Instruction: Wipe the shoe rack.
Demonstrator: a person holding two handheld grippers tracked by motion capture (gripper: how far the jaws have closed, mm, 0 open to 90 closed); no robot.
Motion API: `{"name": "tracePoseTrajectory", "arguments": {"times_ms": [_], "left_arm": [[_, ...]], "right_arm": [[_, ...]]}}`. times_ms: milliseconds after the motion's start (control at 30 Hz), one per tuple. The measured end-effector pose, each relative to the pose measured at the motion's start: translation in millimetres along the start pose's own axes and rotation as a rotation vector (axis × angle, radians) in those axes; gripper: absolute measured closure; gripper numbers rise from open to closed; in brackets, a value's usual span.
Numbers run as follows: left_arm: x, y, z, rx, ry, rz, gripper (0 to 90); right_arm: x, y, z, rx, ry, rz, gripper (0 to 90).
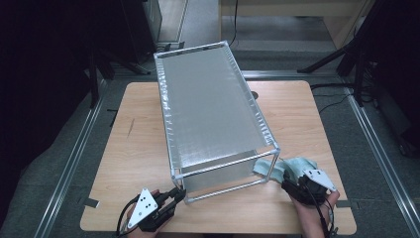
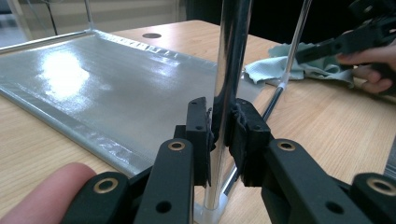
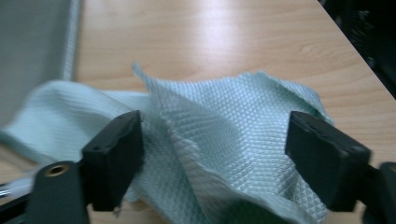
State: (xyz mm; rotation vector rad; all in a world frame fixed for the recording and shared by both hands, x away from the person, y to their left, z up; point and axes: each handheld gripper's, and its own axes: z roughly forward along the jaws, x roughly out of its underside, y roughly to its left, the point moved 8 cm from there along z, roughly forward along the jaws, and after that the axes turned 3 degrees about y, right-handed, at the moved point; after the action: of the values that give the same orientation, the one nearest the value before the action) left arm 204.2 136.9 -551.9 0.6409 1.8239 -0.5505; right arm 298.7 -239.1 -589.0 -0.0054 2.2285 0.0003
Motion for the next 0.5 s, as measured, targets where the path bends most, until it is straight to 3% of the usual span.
{"name": "tracePoseTrajectory", "arguments": {"times_ms": [133,267,400,500], "left_arm": [[0.6,0.7,-0.7,-0.004,0.0,0.001,76.9],[1.3,1.4,-2.5,-0.007,0.0,0.003,75.9],[1.2,1.6,-3.8,-0.011,-0.001,0.001,75.6],[0.4,1.4,-5.0,-0.012,-0.008,-0.004,74.5]], "right_arm": [[1.9,-4.8,9.3,0.068,0.027,-0.022,8.0],[-2.6,-6.4,6.4,0.063,0.019,-0.016,6.7],[0.3,-5.4,10.2,0.05,0.054,-0.005,1.5],[-0.1,-5.8,15.1,0.053,0.077,0.035,0.0]]}}
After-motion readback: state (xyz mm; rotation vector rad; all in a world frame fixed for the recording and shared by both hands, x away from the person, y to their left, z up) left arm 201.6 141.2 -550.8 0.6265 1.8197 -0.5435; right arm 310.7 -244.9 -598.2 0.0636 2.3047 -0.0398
